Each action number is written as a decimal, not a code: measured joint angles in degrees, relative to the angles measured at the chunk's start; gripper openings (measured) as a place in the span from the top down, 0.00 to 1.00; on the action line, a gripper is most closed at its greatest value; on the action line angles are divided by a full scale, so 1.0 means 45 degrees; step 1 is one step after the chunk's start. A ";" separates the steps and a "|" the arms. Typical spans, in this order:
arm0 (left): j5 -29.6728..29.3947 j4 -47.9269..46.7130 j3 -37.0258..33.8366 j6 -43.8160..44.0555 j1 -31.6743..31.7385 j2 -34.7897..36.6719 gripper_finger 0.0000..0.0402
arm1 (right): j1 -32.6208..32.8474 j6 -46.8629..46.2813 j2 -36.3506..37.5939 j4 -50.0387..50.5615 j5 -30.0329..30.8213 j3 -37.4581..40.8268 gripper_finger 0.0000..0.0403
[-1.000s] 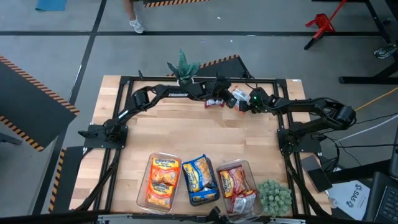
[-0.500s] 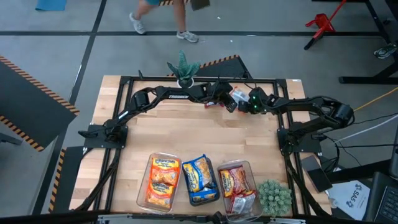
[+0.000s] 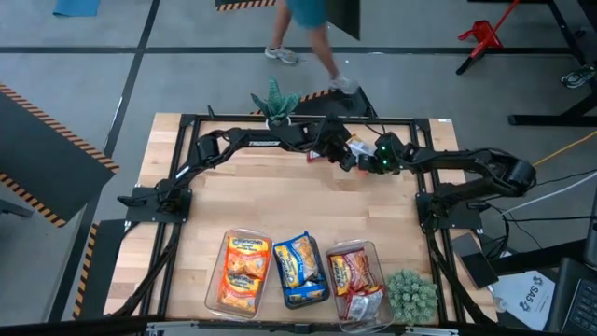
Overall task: Sort Maruchan noodles
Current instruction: Put the orange noodle pack into the left transparent bin
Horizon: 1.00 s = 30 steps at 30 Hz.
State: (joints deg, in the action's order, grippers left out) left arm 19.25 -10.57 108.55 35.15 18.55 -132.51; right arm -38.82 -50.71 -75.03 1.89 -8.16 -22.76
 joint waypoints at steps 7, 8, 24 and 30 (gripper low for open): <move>0.0907 -0.0567 0.0011 0.0290 -0.0412 0.1973 0.68 | 0.0004 -0.0003 0.1310 0.0375 -0.0559 -0.0015 1.00; 0.0967 -0.0870 0.0011 0.0293 -0.0487 0.2402 0.68 | 0.0079 0.0002 0.1514 0.0384 -0.0669 -0.0015 1.00; -0.3217 -0.3770 0.0025 -0.1276 -0.3574 0.8270 0.68 | 0.3962 0.0952 0.3313 0.2218 -0.0347 -0.2481 1.00; -0.5385 -0.4181 0.0035 -0.1197 -0.4930 0.9271 0.68 | 0.5598 0.1373 0.3289 0.2968 0.0280 -0.4023 1.00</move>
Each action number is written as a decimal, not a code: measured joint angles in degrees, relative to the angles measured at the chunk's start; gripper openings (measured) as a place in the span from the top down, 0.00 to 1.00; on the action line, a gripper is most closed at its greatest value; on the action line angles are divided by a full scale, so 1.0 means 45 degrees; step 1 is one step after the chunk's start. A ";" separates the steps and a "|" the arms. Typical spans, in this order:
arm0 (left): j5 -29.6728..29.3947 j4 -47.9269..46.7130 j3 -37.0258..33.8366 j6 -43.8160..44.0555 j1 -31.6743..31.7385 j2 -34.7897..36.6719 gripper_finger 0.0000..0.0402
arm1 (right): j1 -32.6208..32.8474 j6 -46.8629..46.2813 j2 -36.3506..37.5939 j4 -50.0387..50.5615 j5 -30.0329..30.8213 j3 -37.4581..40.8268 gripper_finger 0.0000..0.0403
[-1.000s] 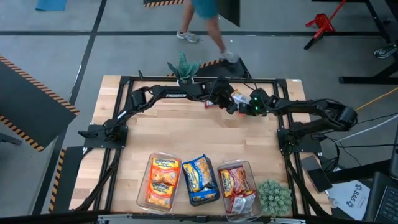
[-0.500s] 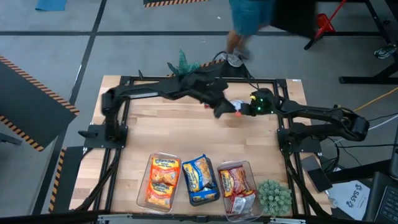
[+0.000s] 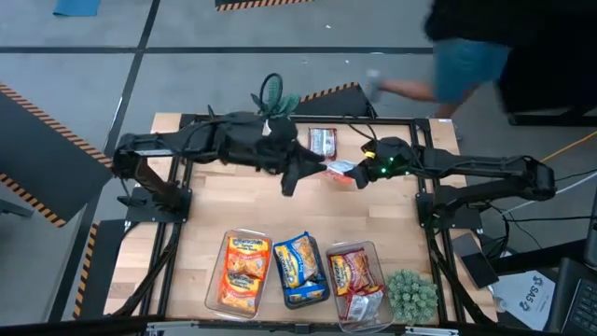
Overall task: Sort Maruchan noodles
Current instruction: Put the orange noodle pack into the left transparent bin
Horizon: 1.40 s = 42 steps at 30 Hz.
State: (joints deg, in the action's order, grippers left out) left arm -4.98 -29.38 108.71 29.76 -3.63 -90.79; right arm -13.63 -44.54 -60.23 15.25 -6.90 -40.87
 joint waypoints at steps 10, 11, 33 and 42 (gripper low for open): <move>-0.2279 -0.0579 -0.0005 0.1042 -0.1911 0.0212 0.68 | 0.3231 0.1392 -0.2472 -0.0043 0.0307 -0.2919 1.00; -0.2423 -0.0579 -0.0005 0.1097 -0.2054 0.0216 0.68 | 0.3526 0.1608 -0.2876 0.0000 0.0309 -0.3277 1.00; -0.4529 -0.0488 -0.0023 0.1590 -0.4208 0.2453 0.68 | 0.7304 0.4645 -1.0851 -0.0379 0.1107 -1.1751 1.00; -0.5240 -0.0599 -0.0019 0.0922 -0.5345 0.3228 0.68 | 0.8094 0.5353 -1.4088 -0.0504 0.1643 -1.5206 1.00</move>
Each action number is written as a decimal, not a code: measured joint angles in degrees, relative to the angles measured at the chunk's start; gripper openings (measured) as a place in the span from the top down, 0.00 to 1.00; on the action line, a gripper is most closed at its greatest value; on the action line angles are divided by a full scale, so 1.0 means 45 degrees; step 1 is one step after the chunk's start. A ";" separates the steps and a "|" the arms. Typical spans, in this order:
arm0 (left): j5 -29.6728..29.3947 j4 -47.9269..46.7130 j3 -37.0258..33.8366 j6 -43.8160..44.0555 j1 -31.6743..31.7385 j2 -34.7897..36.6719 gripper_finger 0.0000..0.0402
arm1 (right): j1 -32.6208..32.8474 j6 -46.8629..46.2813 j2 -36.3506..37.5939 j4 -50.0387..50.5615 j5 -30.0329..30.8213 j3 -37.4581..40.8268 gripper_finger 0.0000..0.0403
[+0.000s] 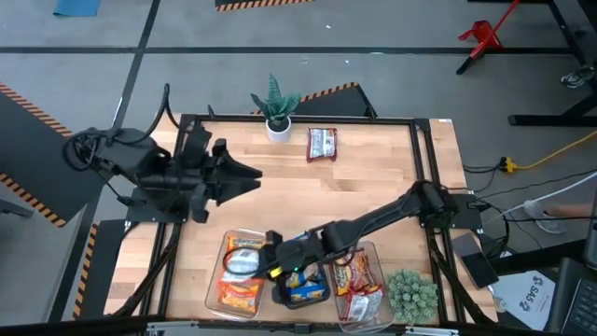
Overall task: Sort Maruchan noodles
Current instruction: Put the orange noodle pack into the left transparent bin
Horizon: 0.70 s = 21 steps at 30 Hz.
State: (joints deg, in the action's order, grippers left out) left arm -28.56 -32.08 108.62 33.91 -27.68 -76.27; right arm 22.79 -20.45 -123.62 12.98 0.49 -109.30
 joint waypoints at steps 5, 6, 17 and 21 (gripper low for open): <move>0.0002 -0.0142 0.0000 -0.0005 -0.0492 0.0053 0.68 | 0.0328 -0.0128 -0.1159 -0.0066 0.0196 -0.1055 1.00; 0.0005 -0.0181 0.0000 -0.0010 -0.0586 0.0053 0.68 | 0.0390 -0.0145 -0.1321 -0.0047 0.0371 -0.1137 1.00; -0.0697 -0.0592 0.0000 -0.0020 -0.1576 0.0053 0.68 | 0.0631 -0.1115 -0.2848 -0.1332 0.0875 -0.1195 1.00; -0.1274 -0.0592 0.0000 -0.0025 -0.1880 0.0053 0.68 | 0.0616 -0.1211 -0.3081 -0.1233 0.0655 -0.1194 1.00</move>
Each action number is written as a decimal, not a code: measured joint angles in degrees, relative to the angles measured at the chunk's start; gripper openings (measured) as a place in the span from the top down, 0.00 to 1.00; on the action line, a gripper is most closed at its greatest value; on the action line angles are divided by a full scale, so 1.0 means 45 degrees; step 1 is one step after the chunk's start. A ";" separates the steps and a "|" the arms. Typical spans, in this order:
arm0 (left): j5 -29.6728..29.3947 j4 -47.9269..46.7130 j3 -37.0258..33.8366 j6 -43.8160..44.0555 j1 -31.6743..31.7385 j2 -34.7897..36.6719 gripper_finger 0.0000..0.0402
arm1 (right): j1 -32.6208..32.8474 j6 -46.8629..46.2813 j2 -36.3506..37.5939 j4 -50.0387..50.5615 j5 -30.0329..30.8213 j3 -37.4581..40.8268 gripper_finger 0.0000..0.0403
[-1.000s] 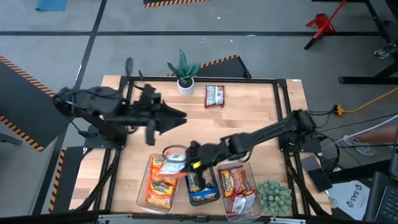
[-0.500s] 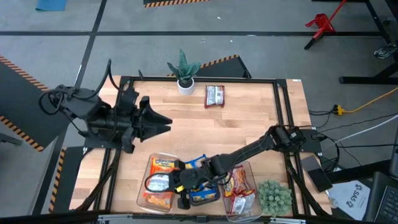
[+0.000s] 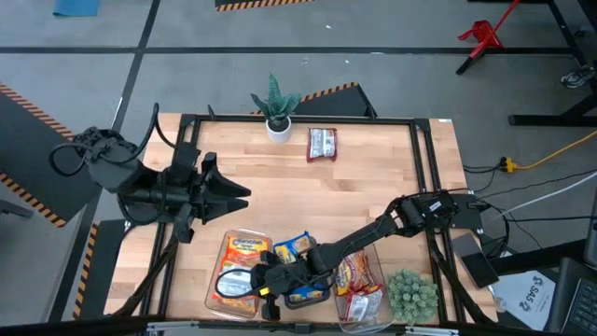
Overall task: Sort Maruchan noodles
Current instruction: Put the orange noodle pack into the left transparent bin
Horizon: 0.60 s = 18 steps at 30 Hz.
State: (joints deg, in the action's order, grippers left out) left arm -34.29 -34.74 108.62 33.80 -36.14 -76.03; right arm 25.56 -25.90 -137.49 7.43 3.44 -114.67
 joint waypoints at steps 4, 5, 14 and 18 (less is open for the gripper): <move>-0.0629 -0.0368 0.0000 0.0032 -0.0197 -0.0001 0.68 | 0.0078 -0.0218 -0.0083 0.0440 -0.0137 -0.0010 1.00; -0.0765 -0.0606 0.0000 0.0093 -0.0251 -0.0015 0.68 | 0.0078 -0.0183 -0.0083 0.0509 -0.0107 -0.0010 1.00; -0.1178 -0.1098 0.0000 0.0127 -0.0320 -0.0053 0.68 | 0.0078 0.0367 -0.0073 0.0930 -0.1111 -0.0020 0.95; -0.1252 -0.1301 0.0000 0.0127 -0.0320 -0.0053 0.68 | 0.0080 0.0902 -0.0069 0.1365 -0.1689 -0.0374 0.80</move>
State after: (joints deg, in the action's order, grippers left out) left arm -39.92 -40.60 108.62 34.37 -37.58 -76.27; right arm 25.92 -21.84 -137.80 13.57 -4.16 -116.35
